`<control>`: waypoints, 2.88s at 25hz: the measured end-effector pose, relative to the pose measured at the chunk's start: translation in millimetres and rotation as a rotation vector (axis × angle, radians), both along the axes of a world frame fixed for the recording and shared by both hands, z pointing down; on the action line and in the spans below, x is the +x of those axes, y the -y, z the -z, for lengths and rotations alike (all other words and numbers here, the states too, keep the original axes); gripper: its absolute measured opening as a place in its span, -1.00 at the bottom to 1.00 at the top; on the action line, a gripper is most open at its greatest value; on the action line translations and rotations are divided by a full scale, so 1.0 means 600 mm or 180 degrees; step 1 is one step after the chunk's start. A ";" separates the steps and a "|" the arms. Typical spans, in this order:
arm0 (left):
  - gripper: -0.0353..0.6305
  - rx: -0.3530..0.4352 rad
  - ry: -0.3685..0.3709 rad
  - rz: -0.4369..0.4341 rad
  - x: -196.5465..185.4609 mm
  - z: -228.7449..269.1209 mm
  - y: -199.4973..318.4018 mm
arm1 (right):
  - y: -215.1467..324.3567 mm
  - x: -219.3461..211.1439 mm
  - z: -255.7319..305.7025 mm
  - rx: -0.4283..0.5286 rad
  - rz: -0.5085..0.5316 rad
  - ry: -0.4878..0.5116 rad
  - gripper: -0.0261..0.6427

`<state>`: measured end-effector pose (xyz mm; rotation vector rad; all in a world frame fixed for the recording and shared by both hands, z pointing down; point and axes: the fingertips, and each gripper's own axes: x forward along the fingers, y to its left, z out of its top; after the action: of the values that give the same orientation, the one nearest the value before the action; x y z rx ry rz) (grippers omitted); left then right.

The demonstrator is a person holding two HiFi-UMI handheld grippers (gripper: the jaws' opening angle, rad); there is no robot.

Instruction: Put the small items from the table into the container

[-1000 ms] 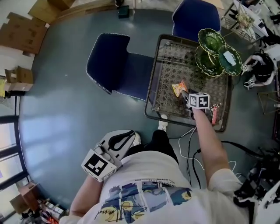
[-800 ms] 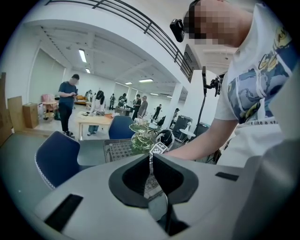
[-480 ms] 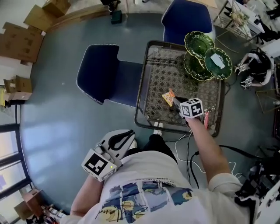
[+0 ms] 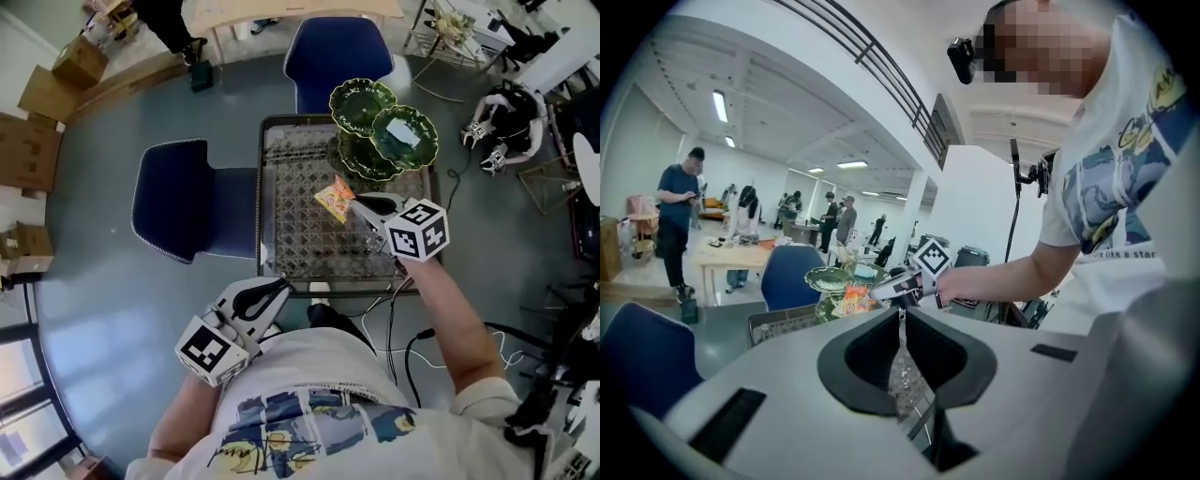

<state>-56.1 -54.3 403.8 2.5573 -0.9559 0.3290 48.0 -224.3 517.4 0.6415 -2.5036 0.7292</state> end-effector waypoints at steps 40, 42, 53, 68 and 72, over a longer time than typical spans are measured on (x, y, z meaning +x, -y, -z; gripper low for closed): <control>-0.86 0.0051 -0.0004 0.0005 0.036 0.002 0.007 | 0.207 0.260 0.083 0.0651 -0.1222 -0.0007 -0.64; -0.86 0.0065 -0.0019 -0.0006 0.030 0.005 -0.003 | 0.195 0.261 0.097 0.0733 -0.1270 -0.0048 -0.64; -0.86 0.0113 -0.0211 -0.0147 -0.047 0.025 -0.099 | 0.024 0.148 0.159 0.1428 -0.1138 -0.0589 -0.64; -0.86 0.0042 -0.0446 -0.0199 -0.178 0.029 -0.286 | -0.373 -0.158 0.083 0.1063 -0.0124 -0.0536 -0.64; -0.86 0.0005 -0.0487 -0.0199 -0.206 0.023 -0.331 | -0.457 -0.207 0.063 0.1004 0.0018 -0.0564 -0.64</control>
<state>-179.9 144.4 390.1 2.5748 -0.8222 0.1471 -76.0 49.9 479.7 0.7696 -2.4713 0.2610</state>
